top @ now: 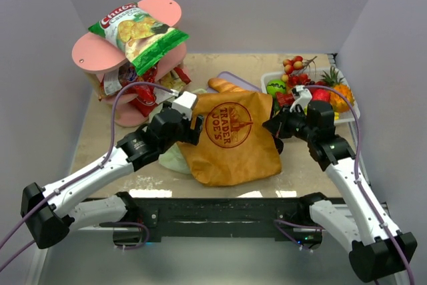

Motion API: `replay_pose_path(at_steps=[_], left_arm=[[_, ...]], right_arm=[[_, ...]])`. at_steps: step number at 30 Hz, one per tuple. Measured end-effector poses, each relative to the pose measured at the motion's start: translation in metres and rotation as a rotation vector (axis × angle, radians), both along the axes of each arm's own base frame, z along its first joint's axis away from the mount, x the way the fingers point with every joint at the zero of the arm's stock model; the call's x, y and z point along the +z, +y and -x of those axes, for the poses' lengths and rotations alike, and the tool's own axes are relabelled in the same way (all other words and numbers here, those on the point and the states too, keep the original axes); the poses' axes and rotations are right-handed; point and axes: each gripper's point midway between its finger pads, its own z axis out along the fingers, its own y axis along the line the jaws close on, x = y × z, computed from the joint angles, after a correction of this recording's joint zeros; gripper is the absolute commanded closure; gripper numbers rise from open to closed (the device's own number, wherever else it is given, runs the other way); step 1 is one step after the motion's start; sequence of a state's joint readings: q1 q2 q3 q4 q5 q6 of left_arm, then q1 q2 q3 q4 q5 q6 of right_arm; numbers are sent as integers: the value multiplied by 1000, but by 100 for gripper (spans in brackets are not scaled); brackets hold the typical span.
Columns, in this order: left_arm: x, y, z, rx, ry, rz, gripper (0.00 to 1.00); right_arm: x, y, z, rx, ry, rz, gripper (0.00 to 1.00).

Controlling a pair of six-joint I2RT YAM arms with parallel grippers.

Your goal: Place the mixed food into the grocery bags and tie them

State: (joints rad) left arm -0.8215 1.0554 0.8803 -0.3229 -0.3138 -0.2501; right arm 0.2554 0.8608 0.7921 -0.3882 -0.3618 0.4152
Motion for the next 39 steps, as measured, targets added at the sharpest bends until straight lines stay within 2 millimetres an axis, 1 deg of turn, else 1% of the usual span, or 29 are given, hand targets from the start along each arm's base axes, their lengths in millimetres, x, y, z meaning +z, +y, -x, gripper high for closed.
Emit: replay_pose_path(at_steps=[3,6,11,13,14,16,18,21,24,25,27,29,33,36,39], left_arm=[[2,15,-6,69,-10,-56,10],[4,22,-7,102,-13,-85,9],[5,29,-3,104,-11,-103,9],[9,28,0,84,-20,-93,9],[14,24,3,58,-22,-69,10],[24,13,8,-1,-32,-7,10],[36,-4,14,-73,-41,71,10],[58,-36,23,-196,-51,219,10],[80,-63,28,-282,-63,356,10],[87,-72,29,-306,-63,403,10],[94,-85,29,-334,-49,462,10],[100,-103,25,-364,-23,515,10],[99,-131,20,-419,20,567,10],[89,-151,24,-487,58,570,10],[74,-159,28,-539,74,527,10]], right_arm=[[20,0,1,-1,-27,-4,100],[32,0,3,3,-40,-4,100],[49,-6,4,-23,-48,20,100],[58,-8,5,-33,-57,23,100],[64,-9,5,-35,-65,20,100],[76,-7,6,-30,-85,1,100],[84,-2,7,-20,-98,-32,100],[93,6,10,-1,-106,-82,100],[101,18,12,43,-129,-127,100],[101,23,14,66,-135,-143,100],[98,30,15,99,-137,-158,100],[89,35,18,129,-125,-161,100],[67,38,22,161,-89,-146,100],[58,38,23,171,-79,-133,100],[54,37,25,176,-81,-124,100]])
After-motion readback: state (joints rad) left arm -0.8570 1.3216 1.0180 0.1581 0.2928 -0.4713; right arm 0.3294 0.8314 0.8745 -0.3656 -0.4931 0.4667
